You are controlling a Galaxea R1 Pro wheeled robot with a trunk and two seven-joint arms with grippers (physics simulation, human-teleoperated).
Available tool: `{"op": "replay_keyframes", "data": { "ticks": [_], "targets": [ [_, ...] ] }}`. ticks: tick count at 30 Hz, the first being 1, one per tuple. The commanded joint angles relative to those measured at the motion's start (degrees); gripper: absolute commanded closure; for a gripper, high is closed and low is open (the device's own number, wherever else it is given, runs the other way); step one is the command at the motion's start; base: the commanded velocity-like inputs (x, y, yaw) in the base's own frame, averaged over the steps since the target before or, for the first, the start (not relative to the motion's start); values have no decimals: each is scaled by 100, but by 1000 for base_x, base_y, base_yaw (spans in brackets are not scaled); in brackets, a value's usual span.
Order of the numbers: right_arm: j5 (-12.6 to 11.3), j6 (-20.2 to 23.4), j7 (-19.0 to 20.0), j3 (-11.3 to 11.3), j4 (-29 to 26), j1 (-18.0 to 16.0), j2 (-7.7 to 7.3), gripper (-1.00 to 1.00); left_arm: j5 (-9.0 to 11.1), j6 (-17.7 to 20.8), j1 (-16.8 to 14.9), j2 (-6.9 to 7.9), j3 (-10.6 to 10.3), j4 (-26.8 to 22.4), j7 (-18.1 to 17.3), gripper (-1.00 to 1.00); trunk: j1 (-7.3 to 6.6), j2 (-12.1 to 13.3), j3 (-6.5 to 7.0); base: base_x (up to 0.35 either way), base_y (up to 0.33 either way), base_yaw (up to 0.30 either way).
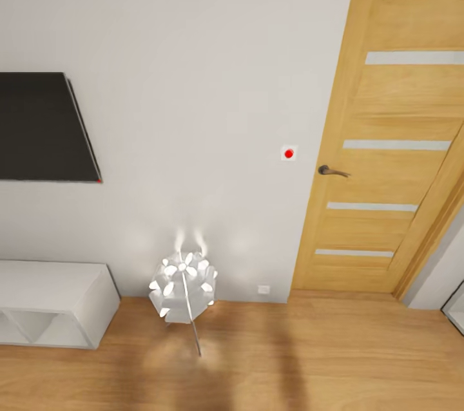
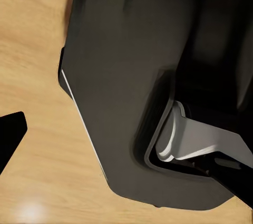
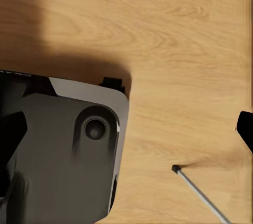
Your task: Attach the digital camera to the camera tripod in the bedroom.
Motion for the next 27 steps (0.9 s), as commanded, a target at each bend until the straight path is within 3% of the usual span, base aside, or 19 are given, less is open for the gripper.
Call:
{"op": "replay_keyframes", "data": {
  "ticks": [1,14,27],
  "targets": [
    [45,-19,10,15,16,-10,-1,-100,28,-11,3,-2,-4,-10,3,-100,6,-11,-11,215,-131,0],
    [45,-12,11,15,16,-12,25,-100,-3,-18,3,-12,-17,-18,8,-100,6,-11,-11,80,-52,0],
    [50,25,11,15,19,-10,34,-100,-5,-14,3,-5,-26,-19,11,-100,6,-11,-11,184,-185,0]
  ]
}}
